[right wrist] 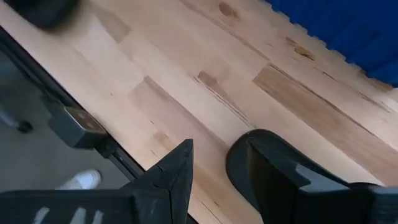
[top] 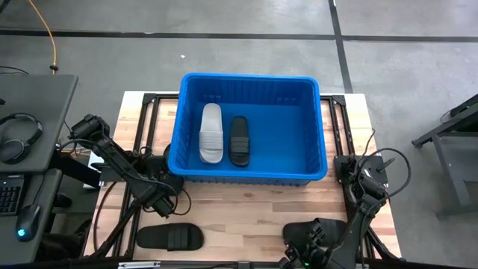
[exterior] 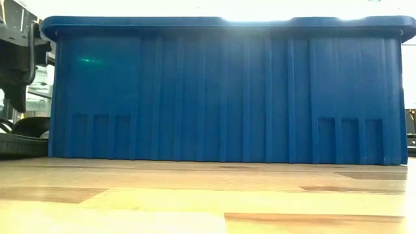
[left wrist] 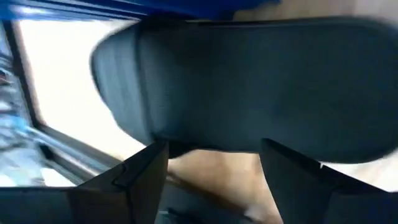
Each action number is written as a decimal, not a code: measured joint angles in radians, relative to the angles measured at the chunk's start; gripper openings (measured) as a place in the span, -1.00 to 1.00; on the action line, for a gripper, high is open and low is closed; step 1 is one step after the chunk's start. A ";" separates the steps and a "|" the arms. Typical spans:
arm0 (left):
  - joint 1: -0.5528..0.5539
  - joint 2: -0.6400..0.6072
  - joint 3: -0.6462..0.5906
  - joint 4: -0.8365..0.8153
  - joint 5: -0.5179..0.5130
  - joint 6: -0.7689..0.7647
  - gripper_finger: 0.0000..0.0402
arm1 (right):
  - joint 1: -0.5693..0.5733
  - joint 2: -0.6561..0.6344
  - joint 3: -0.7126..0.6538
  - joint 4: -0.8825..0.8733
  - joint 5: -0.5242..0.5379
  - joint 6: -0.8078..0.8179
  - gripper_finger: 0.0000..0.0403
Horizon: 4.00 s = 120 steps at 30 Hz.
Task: Pick and place slides into bin
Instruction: Stack the black slide on top of the black slide in the blue bin
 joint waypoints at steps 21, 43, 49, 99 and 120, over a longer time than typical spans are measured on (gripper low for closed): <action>-0.042 -0.016 0.112 -0.015 0.235 0.103 -0.40 | -0.027 0.040 0.000 0.000 -0.043 -0.004 -0.32; -0.250 -0.263 0.655 -0.127 -0.017 -0.137 -0.47 | -0.113 0.040 0.000 0.000 0.016 -0.095 -0.32; -0.187 -0.554 0.660 -0.179 -0.079 -0.150 -0.47 | -0.146 0.040 0.000 0.001 0.038 -0.114 -0.32; -0.376 -1.283 0.433 -0.305 -0.300 -0.144 -0.47 | -0.282 0.039 0.002 0.017 -0.019 -0.083 -0.32; -0.377 -1.053 0.137 -0.171 -0.194 -0.228 -0.47 | -0.284 0.039 0.002 0.018 -0.029 -0.089 -0.32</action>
